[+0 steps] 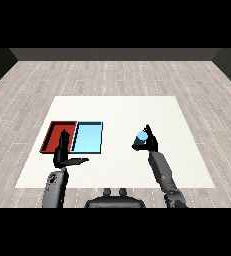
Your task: Pick the blue can and put it in the blue box
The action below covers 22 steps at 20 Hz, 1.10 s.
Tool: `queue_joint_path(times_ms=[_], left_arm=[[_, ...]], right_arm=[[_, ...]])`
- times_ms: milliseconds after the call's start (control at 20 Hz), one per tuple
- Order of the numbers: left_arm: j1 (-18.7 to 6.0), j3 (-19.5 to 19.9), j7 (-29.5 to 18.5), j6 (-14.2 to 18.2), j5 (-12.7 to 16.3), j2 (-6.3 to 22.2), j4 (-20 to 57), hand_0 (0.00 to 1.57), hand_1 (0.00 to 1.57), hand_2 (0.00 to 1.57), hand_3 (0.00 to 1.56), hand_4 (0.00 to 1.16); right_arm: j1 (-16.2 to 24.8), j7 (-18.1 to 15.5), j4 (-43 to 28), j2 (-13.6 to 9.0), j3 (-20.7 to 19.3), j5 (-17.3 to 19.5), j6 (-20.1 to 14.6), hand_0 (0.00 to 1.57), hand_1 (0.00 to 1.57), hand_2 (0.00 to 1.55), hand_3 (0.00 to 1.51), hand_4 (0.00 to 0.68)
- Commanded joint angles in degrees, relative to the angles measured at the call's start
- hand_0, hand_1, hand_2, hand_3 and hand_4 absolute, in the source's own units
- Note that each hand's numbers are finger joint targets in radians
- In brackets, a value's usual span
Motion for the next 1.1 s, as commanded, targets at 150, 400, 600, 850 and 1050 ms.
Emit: queue_joint_path(times_ms=[150, 400, 600, 850, 1050], left_arm=[[1.6, -1.1, 0.9, 0.5, -0.9, -0.4, -2.0, 0.00, 0.00, 0.00, 0.00, 0.00], [-0.3, -0.9, -4.8, -0.6, -0.3, -1.4, 4.0, 0.00, 0.00, 0.00, 0.00, 0.00], [-4.3, -0.5, -1.1, 1.7, -1.2, -1.6, 5.4, 0.00, 0.00, 0.00, 0.00, 0.00], [-3.4, 0.4, -0.8, -0.9, 0.9, -0.2, 3.8, 0.00, 0.00, 0.00, 0.00, 0.00], [-0.3, 0.0, -3.8, -0.7, -0.1, -0.6, 4.2, 0.00, 0.00, 0.00, 0.00, 0.00]], right_arm=[[-7.3, -4.9, 11.5, 0.8, -1.4, 0.0, -0.7, 0.00, 0.00, 0.00, 0.00, 0.000], [-5.5, 1.8, 4.5, -1.2, -0.2, -0.6, -0.6, 0.00, 0.00, 0.00, 0.00, 0.000], [-1.5, 0.2, 1.6, 0.8, 0.2, -1.2, -2.4, 0.00, 0.00, 0.00, 0.00, 0.000], [-5.2, 1.9, 5.9, 1.8, 0.2, 1.7, -12.0, 1.38, 1.38, 1.41, 1.39, 0.417], [-8.3, -3.9, 14.9, -0.1, -2.4, 1.2, -10.5, 1.47, 1.47, 1.46, 1.44, 0.554]])
